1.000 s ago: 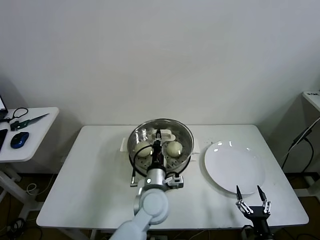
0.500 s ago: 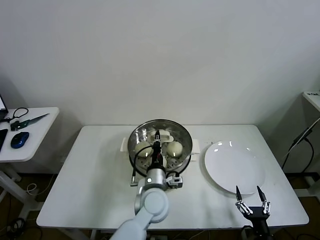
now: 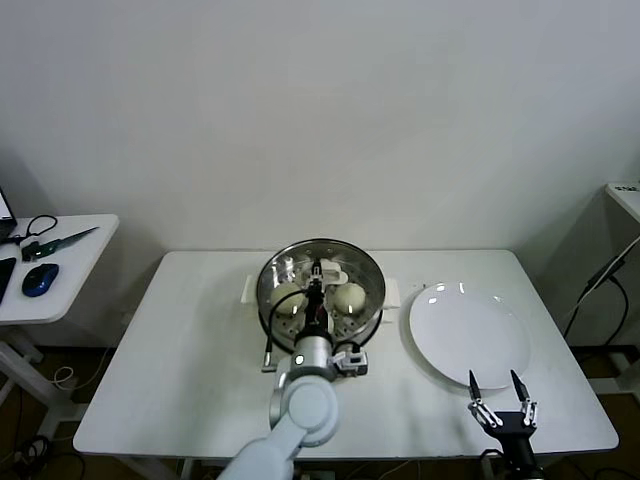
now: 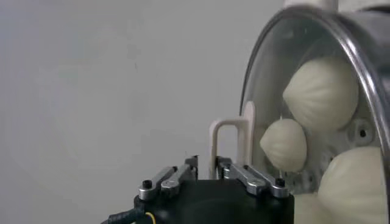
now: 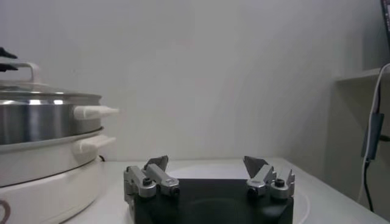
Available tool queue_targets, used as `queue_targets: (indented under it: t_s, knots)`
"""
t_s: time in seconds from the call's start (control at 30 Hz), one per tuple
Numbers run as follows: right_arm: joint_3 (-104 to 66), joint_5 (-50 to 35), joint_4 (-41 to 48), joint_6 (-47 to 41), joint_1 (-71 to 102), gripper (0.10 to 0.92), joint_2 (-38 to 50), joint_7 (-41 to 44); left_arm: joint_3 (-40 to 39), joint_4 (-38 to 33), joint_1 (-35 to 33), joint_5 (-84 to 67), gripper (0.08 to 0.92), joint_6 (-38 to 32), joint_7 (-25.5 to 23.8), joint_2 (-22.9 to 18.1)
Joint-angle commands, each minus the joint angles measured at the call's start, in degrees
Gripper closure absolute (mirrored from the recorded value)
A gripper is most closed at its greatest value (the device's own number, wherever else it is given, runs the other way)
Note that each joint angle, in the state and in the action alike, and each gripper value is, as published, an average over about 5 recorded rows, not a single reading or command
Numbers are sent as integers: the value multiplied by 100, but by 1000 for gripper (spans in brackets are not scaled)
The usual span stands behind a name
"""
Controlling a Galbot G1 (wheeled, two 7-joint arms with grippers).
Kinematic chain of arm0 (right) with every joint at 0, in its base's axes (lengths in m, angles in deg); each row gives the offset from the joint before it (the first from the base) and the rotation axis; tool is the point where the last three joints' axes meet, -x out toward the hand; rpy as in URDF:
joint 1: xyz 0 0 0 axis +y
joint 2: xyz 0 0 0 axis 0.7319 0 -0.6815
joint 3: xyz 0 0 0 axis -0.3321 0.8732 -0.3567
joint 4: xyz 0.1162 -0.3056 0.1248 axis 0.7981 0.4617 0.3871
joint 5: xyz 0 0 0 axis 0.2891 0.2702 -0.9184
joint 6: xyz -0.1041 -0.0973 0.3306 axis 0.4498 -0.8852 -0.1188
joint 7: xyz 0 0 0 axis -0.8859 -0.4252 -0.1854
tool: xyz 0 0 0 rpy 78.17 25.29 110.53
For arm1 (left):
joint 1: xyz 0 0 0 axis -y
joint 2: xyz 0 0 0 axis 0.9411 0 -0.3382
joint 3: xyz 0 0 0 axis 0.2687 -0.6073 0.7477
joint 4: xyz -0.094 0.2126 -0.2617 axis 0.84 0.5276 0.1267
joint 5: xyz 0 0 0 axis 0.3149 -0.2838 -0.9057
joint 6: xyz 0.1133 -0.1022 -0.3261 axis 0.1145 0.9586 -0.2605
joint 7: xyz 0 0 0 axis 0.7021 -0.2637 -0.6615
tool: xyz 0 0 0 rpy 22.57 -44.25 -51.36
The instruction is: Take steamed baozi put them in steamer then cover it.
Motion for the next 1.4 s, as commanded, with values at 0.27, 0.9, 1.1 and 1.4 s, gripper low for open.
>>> queue_targets:
  t_s: [0.27,0.9,1.1,1.4]
  knots:
    - [31,36,-12,-279,-18,203,-15,63,-161,-807,-54,-795,501,201,-229,369]
    - [105,328,-416,-477,14,203,71,-341,3337,-2422,-1989,-7295,177,-1787,2112,1065]
    - [124,448,-259,-552,-9,203,150,-304,4486,-1977,-3211,-9562,177,-3665,2399,1058]
    - [157,330,-115,-609,-73,203,276,-204,4420,-1153,-4046,-10037,177,-4447,2390,827]
